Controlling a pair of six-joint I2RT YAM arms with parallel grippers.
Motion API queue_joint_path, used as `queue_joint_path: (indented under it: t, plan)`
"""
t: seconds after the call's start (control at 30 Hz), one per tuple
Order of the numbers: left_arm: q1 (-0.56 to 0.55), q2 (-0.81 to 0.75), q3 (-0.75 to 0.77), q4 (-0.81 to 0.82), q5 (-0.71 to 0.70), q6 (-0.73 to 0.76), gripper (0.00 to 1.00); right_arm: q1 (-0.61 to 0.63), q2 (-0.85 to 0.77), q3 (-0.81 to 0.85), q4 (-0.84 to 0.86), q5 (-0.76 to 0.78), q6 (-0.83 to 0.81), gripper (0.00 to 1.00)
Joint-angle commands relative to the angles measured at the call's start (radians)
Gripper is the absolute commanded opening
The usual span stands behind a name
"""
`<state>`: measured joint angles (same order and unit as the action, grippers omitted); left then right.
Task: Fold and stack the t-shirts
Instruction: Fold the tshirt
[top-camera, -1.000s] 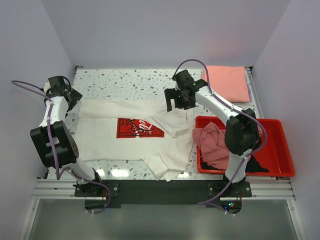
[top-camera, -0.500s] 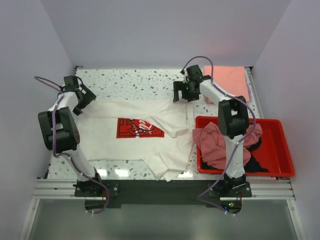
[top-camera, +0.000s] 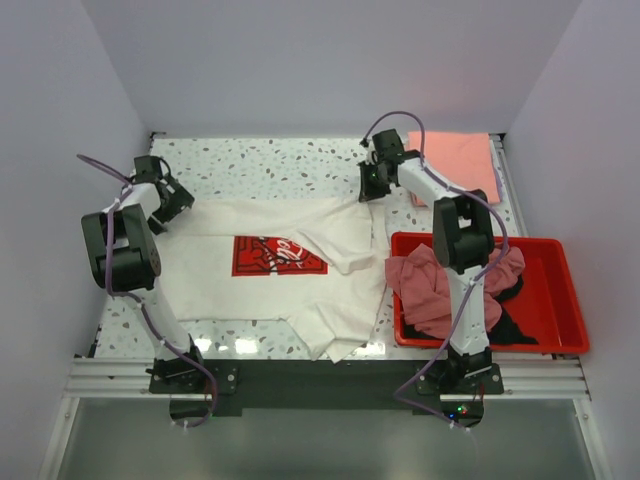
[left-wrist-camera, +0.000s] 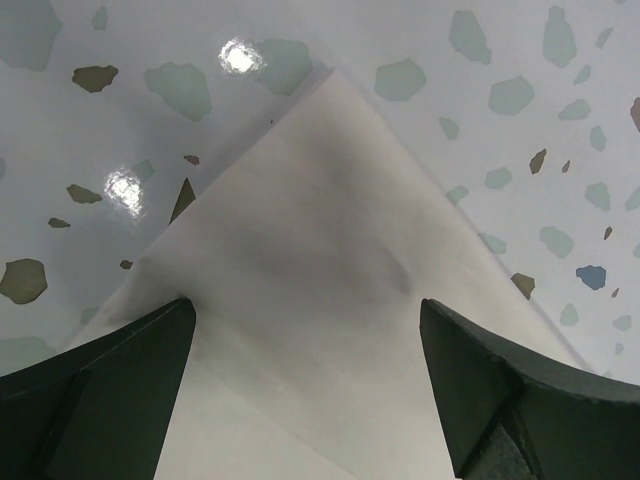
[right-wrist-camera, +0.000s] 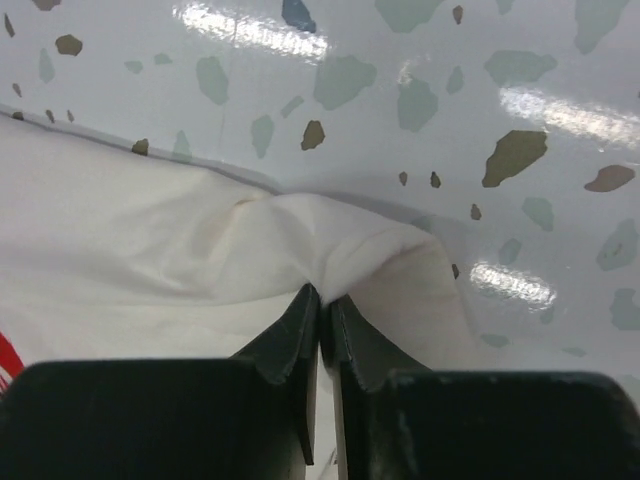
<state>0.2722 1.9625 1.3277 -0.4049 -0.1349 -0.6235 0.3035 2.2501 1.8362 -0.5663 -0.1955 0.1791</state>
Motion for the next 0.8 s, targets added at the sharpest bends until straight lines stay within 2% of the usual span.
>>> queue_joint_path:
  t: [0.0, 0.2, 0.3, 0.33, 0.57, 0.63, 0.7, 0.73, 0.77]
  plan:
    - [0.005, 0.030, 0.021, 0.001, -0.061, 0.027, 1.00, -0.030, -0.030, 0.035, -0.014, 0.120, 0.031, 0.09]
    - [0.013, 0.052, 0.025, -0.008, -0.089, 0.027, 1.00, -0.070, 0.018, 0.083, 0.006, 0.117, -0.003, 0.08]
    - [0.018, 0.059, 0.030, -0.011, -0.089, 0.028, 1.00, -0.076, 0.045, 0.106, -0.010, 0.113, -0.024, 0.15]
    - [0.018, 0.059, 0.031, -0.008, -0.080, 0.028, 1.00, -0.075, 0.045, 0.104, -0.012, 0.107, -0.029, 0.24]
    - [0.015, 0.035, 0.057, -0.009, -0.036, 0.024, 1.00, -0.076, -0.001, 0.144, -0.046, 0.064, -0.062, 0.41]
    - [0.013, -0.005, 0.070, -0.009, -0.025, 0.021, 1.00, -0.075, -0.035, 0.144, -0.064, 0.044, -0.076, 0.53]
    - [0.012, -0.051, 0.106, -0.026, -0.003, 0.013, 1.00, -0.067, -0.113, 0.106, -0.066, -0.008, -0.090, 0.61]
    - [0.007, -0.071, 0.128, -0.047, 0.009, 0.007, 1.00, -0.054, -0.147, 0.088, -0.067, -0.021, -0.102, 0.75]
    - [0.001, -0.092, 0.131, -0.054, 0.018, 0.004, 1.00, -0.044, -0.177, 0.065, -0.064, -0.050, -0.108, 0.84]
